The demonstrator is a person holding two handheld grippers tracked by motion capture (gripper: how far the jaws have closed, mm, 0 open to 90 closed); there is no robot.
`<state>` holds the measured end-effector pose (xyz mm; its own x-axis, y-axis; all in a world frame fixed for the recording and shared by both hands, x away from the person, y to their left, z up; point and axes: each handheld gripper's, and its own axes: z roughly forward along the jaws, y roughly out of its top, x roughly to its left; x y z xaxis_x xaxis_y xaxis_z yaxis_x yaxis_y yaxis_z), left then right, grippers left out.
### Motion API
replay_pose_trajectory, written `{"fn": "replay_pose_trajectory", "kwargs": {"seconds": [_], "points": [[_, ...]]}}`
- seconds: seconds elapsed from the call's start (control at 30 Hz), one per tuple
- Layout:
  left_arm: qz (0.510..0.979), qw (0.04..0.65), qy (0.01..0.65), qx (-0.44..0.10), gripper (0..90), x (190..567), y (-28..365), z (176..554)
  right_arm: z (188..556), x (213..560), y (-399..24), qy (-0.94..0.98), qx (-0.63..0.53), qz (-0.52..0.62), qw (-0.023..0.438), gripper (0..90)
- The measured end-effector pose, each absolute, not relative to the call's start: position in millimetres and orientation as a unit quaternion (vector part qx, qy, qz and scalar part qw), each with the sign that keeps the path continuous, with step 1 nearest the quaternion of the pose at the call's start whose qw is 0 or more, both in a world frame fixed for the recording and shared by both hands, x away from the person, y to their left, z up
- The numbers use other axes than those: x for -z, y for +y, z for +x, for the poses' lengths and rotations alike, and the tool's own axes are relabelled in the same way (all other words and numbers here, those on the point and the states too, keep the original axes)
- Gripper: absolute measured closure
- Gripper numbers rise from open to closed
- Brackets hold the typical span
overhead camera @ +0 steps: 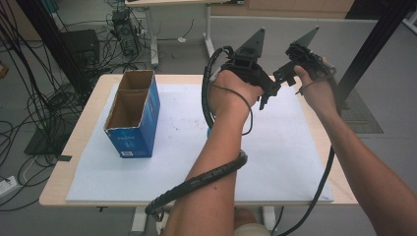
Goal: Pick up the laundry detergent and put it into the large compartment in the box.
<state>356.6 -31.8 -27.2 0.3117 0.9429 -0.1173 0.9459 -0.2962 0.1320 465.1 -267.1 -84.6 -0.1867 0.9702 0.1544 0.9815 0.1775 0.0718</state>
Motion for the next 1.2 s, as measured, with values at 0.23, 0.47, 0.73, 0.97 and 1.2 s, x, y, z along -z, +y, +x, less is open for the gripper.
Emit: {"fn": "replay_pose_trajectory", "kwargs": {"seconds": [0.23, 0.47, 0.73, 0.97, 1.2], "points": [[0.802, 0.087, 0.590, 0.002, 2.7, 25.3, -28.3, 355.9, 464.3, 84.1, -267.1, -0.766, 0.077, -0.637, 0.036, 4.5], [0.798, 0.082, 0.598, -0.004, 2.8, 24.7, -23.2, 355.8, 463.7, 83.7, -266.8, -0.766, 0.077, -0.637, 0.035, 4.5], [0.792, 0.074, 0.605, -0.013, 2.8, 24.1, -18.8, 356.1, 462.6, 83.6, -265.3, -0.768, 0.076, -0.636, 0.033, 4.5], [0.787, 0.070, 0.613, -0.019, 2.8, 23.7, -14.6, 356.3, 462.6, 83.6, -264.6, -0.767, 0.073, -0.637, 0.032, 4.5], [0.776, 0.066, 0.626, -0.026, 2.9, 23.8, -7.3, 356.2, 462.2, 85.3, -263.7, -0.768, 0.072, -0.635, 0.031, 4.5]]}}
